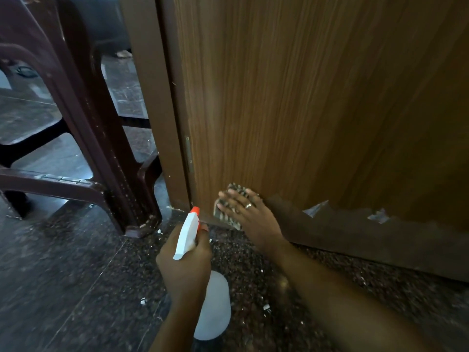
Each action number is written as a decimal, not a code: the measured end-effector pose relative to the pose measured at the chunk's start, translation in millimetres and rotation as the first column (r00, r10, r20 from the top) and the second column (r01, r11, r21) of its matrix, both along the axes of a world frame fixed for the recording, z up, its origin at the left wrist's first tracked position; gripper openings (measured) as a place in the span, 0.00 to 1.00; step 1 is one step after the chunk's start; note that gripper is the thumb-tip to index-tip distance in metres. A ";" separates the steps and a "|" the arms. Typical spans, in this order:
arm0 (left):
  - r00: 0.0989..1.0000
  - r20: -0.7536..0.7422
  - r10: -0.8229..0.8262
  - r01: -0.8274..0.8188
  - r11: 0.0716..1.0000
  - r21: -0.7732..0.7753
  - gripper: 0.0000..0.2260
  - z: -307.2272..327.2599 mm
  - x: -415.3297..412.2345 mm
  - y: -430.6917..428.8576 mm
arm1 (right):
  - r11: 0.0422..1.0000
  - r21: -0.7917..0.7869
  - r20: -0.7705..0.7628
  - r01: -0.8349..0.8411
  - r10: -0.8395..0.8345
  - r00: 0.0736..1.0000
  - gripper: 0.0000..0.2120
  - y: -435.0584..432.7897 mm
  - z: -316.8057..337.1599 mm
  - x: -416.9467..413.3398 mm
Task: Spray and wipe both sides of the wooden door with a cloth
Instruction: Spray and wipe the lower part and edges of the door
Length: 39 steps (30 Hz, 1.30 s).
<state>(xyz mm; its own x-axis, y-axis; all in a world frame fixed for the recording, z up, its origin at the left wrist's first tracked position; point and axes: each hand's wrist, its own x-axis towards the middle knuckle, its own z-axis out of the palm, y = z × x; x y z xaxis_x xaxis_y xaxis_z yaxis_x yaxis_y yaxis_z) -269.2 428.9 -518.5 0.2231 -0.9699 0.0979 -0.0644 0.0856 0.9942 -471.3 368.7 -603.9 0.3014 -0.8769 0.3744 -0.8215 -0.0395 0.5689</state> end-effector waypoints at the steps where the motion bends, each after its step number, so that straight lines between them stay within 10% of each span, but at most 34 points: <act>1: 1.000 -0.003 0.005 -0.005 1.000 0.014 0.07 -3.4 -0.8 0.7 | 0.996 -0.084 0.060 0.007 -0.002 0.998 0.34 -5.4 8.5 6.1; 10: 0.998 -0.003 -0.064 0.064 0.997 0.035 0.07 -0.9 -21.5 8.7 | 0.985 0.173 -0.121 0.002 0.019 0.992 0.33 26.3 -20.8 -26.5; 19: 0.995 0.026 -0.096 0.095 0.995 0.036 0.11 6.9 -43.3 21.5 | 0.951 -0.211 0.272 0.228 -0.167 0.948 0.45 61.7 19.5 -65.9; 25: 0.992 0.052 -0.118 0.119 0.992 -0.032 0.05 15.7 -63.2 30.7 | 0.974 0.207 -0.189 0.091 -0.052 0.981 0.39 82.7 -26.8 -83.6; 34: 0.981 0.080 -0.178 0.179 0.984 0.001 0.11 6.3 -89.6 41.3 | 0.833 -0.348 0.461 0.431 -0.249 0.852 0.39 108.1 10.2 -108.9; 39: 0.977 0.061 -0.203 0.203 0.979 0.006 0.12 9.3 -93.8 42.3 | 0.973 -0.057 0.151 0.222 -0.211 0.966 0.47 112.4 -23.5 -110.3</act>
<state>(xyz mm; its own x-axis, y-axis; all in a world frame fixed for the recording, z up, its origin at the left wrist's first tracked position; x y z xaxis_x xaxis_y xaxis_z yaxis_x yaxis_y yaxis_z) -363.0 471.2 -509.1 0.0154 -0.9943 0.1054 -0.1060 0.1032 0.9890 -581.6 481.2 -627.4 0.0465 -0.8840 0.4653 -0.8787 0.1854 0.4399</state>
